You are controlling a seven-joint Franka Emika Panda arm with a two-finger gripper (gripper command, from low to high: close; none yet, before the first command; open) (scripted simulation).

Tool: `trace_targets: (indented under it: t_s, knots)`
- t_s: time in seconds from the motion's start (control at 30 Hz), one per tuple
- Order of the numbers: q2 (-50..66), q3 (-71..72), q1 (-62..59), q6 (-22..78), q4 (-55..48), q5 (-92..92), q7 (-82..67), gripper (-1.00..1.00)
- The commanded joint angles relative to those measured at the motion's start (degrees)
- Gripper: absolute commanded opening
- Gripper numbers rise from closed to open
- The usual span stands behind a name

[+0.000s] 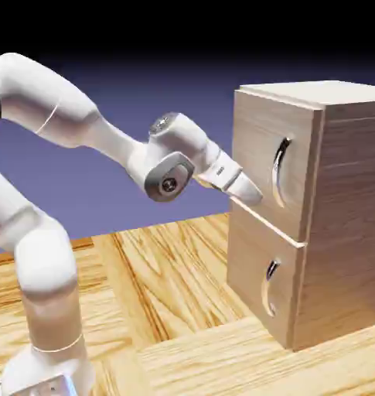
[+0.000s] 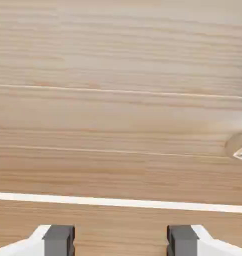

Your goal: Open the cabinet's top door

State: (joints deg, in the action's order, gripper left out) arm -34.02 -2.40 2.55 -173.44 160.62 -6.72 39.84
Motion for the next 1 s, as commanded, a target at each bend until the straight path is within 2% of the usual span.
trace_targets:
  t_s: [0.0, 0.97]
  knots:
    - [-0.50, -0.89, 0.69, 0.21, -0.14, -2.50, -0.97, 0.00]
    - [-15.11, -26.75, 20.69, 6.30, -4.26, -74.77, -29.14, 0.00]
